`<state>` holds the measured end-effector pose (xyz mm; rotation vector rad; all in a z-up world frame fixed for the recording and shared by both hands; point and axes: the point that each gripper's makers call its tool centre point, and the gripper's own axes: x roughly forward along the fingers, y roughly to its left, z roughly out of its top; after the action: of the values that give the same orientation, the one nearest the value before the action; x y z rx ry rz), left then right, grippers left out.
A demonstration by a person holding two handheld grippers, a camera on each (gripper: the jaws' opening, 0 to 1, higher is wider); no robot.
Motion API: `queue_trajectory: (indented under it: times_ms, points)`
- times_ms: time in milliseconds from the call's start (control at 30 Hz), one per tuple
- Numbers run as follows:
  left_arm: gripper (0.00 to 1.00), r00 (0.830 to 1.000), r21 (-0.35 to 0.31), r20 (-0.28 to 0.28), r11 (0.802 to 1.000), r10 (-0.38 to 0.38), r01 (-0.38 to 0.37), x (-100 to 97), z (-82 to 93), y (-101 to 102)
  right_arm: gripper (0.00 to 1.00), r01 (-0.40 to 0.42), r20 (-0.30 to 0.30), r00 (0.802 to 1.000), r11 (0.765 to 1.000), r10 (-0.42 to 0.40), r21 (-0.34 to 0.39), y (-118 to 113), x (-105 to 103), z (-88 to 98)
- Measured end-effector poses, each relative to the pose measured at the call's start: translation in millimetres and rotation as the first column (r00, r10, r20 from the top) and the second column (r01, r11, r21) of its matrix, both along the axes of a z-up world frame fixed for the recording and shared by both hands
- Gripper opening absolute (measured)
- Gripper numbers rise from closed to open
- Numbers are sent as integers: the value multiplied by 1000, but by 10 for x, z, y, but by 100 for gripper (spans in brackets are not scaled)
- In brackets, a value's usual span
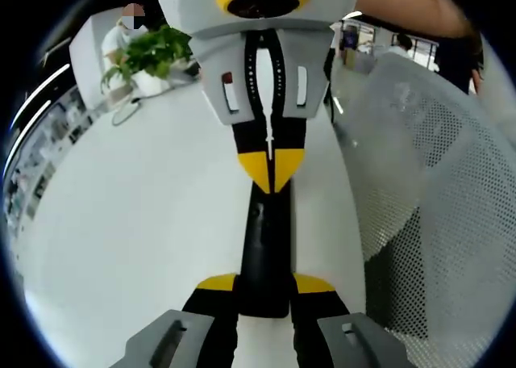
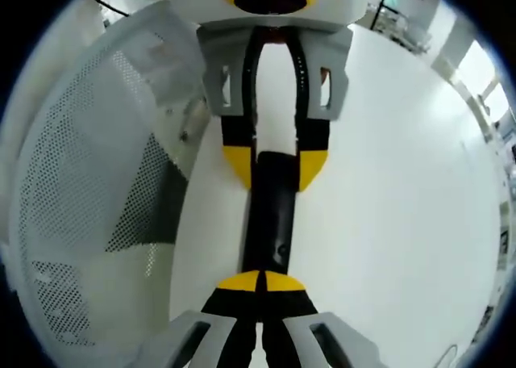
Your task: Press the specified remote control buttons in sequence, fully releasing each button before pressing the next.
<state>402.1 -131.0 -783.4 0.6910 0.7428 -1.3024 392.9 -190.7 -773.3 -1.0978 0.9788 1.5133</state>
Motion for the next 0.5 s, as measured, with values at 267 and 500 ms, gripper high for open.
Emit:
queue_trajectory:
  times_ms: [267,500]
  points:
    - [23,1000,-2,-4,1000,-1,1,0,-2,0,0,20,19,1000,1000,-21,18,-41,67,107]
    - [23,1000,-1,-4,1000,-3,3,-2,1,-3,0,41,29,999,997,-43,61,0,99,193]
